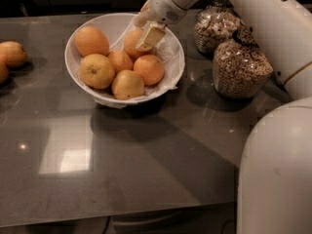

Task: Pick orange from white bowl

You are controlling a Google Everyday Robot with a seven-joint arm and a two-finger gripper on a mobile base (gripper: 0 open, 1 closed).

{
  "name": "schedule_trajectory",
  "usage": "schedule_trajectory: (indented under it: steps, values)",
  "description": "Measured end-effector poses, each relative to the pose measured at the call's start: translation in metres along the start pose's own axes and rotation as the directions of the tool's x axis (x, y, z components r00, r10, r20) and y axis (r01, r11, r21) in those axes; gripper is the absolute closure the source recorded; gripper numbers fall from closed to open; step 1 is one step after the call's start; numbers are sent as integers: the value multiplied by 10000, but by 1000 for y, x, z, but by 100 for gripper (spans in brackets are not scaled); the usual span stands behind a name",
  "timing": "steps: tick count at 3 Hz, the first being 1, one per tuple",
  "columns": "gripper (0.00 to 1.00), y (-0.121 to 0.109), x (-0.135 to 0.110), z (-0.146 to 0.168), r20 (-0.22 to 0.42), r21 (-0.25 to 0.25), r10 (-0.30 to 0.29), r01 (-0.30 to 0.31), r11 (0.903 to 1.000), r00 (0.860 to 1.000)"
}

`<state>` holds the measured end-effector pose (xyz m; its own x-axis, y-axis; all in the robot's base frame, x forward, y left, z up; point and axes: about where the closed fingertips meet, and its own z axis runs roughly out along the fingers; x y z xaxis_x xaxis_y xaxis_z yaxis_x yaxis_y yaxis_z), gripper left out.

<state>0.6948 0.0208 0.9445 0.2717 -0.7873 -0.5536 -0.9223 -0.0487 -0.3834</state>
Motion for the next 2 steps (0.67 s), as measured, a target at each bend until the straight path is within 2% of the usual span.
schedule_trajectory:
  steps: [1,2]
  values:
    - [32,0,0,1,22,-24,10,-10,10000,10000]
    - [39,0,1,3,28,-38,27,-27,10000,10000]
